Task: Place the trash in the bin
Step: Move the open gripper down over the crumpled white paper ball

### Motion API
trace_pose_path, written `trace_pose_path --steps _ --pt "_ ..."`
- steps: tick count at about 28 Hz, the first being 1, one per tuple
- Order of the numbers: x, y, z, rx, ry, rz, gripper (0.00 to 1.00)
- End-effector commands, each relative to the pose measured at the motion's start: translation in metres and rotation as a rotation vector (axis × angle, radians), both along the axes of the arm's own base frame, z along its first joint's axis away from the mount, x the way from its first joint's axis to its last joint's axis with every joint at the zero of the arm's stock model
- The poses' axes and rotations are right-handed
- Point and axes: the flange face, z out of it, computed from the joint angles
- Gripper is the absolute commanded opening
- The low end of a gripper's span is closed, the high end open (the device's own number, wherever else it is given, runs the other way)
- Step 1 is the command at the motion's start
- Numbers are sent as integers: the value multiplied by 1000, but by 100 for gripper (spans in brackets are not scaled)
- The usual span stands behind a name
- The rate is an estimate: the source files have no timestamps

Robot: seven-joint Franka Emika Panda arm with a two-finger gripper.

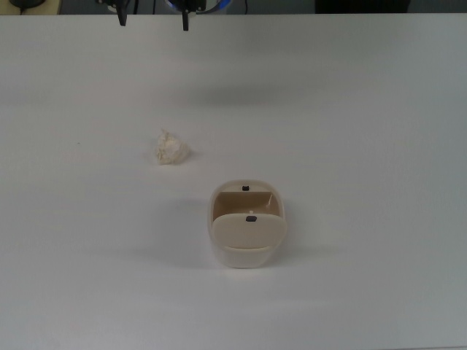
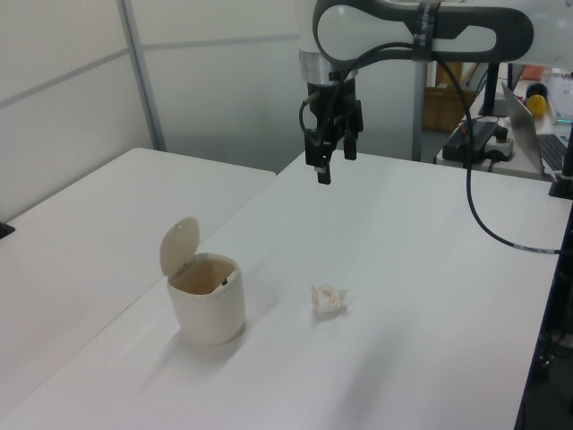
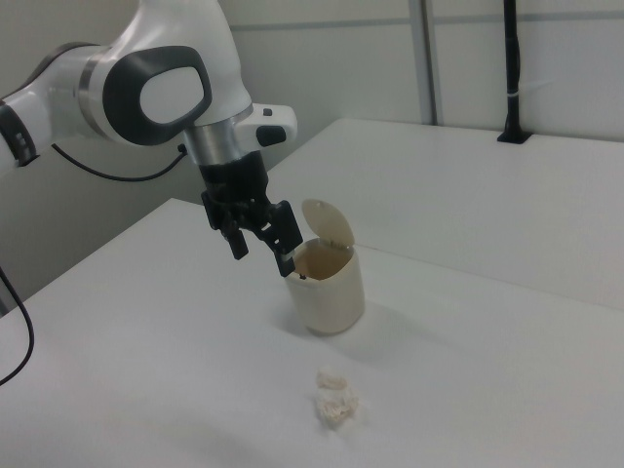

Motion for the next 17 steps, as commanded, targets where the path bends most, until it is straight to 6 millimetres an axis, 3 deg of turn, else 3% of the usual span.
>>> trace_pose_path --steps 1,8,17 --pt "-2 9 -8 73 19 9 100" --pt "11 26 -39 71 75 27 100" --pt "14 27 -74 70 135 22 100"
